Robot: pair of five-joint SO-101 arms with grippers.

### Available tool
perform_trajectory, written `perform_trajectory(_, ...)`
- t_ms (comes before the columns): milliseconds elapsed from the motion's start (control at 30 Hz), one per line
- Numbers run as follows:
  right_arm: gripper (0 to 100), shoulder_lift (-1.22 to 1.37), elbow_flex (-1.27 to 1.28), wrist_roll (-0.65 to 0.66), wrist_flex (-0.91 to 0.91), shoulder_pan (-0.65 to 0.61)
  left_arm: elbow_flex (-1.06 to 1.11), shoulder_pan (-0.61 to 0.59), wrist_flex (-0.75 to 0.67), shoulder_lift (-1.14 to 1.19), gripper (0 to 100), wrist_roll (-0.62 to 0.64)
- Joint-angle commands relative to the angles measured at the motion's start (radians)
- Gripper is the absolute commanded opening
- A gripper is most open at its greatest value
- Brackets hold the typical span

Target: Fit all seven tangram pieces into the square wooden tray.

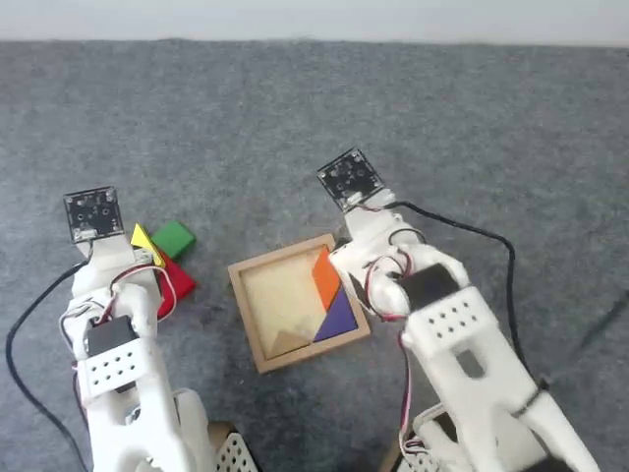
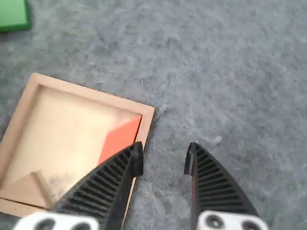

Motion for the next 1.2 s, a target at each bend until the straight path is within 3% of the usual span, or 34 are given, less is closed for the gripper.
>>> perform_trajectory(0,16.6,0.180,-0.049,-0.025,-0.064,0.013,-0.114,0.074,0.155,-0.015,8,-0.023)
perform_trajectory(100,16.6,0.302,-0.118,-0.021,-0.038,0.012,-0.163,0.133,0.239,0.015,11,-0.026)
perform_trajectory(233,16.6,0.397,-0.160,-0.020,-0.036,0.012,-0.237,0.201,0.245,0.169,13,-0.021)
perform_trajectory(433,16.6,0.404,-0.160,-0.018,-0.041,0.012,-0.533,0.230,0.270,0.620,15,0.106)
perform_trajectory(567,16.6,0.404,-0.160,-0.018,-0.041,0.015,-0.771,0.275,0.379,0.914,15,0.150)
perform_trajectory(700,16.6,0.375,-0.166,0.029,-0.015,0.021,-0.964,0.238,0.503,1.103,15,0.146)
perform_trajectory(833,16.6,0.254,-0.222,0.061,0.150,0.088,-0.980,0.218,0.529,1.126,15,0.135)
perform_trajectory(967,20.2,0.151,-0.209,0.061,0.320,0.214,-0.852,0.218,0.446,1.020,14,0.100)
perform_trajectory(1167,29.9,0.090,-0.008,0.150,0.306,0.421,-0.536,0.221,0.249,0.700,15,0.049)
